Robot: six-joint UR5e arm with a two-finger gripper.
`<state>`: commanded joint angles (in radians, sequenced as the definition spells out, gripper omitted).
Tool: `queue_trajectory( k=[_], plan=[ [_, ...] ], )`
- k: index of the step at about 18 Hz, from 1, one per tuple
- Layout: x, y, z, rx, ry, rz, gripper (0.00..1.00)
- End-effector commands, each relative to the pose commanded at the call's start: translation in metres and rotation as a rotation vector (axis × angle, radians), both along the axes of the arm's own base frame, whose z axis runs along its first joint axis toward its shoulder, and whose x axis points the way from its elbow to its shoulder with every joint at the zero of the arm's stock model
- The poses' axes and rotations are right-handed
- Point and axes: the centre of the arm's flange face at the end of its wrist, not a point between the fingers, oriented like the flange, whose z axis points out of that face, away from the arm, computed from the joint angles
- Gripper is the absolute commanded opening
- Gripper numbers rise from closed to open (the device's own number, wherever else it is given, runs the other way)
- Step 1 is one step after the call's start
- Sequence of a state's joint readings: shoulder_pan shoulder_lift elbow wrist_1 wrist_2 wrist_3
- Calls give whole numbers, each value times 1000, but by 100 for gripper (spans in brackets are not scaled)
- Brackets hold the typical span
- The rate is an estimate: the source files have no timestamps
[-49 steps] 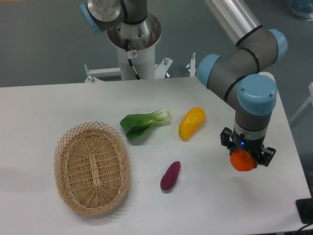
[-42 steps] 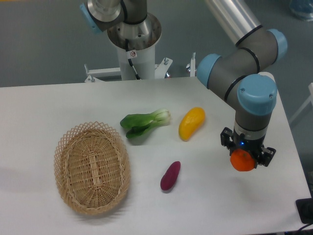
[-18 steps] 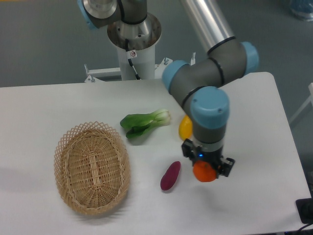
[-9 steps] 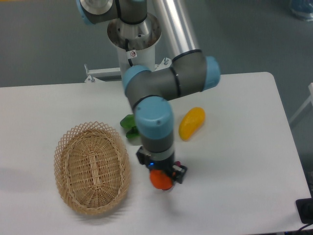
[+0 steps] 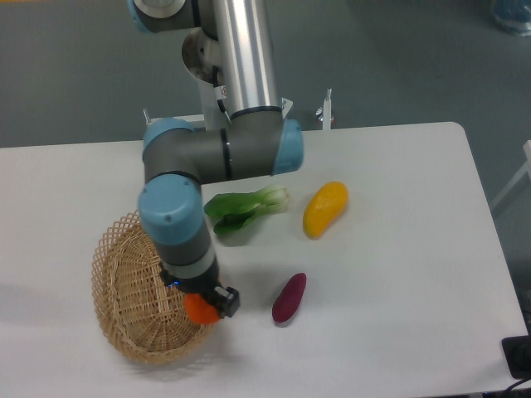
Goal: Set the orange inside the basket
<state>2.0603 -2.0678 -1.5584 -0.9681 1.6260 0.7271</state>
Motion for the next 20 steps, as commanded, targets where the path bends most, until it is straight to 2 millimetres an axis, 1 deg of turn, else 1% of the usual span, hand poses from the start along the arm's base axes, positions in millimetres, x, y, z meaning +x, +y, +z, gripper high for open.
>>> queue_trajectory(
  k=[2, 3, 7, 9, 11, 13, 16, 17, 20],
  plan=[
    [16, -1, -10, -11, -4, -20, 67],
    [19, 0, -10, -10, -4, -24, 67],
    [23, -3, -23, -30, -15, -20, 73],
    [23, -3, -24, -31, -15, -20, 76],
    [22, -5, -26, -44, -6, -26, 90],
    [24, -5, -28, -63, 28, -35, 100],
    [26, -1, -24, -36, 45, -24, 100],
    [26, 0, -16, -3, 54, -17, 100],
    [24, 2, -7, 23, 60, 28, 100]
  ],
)
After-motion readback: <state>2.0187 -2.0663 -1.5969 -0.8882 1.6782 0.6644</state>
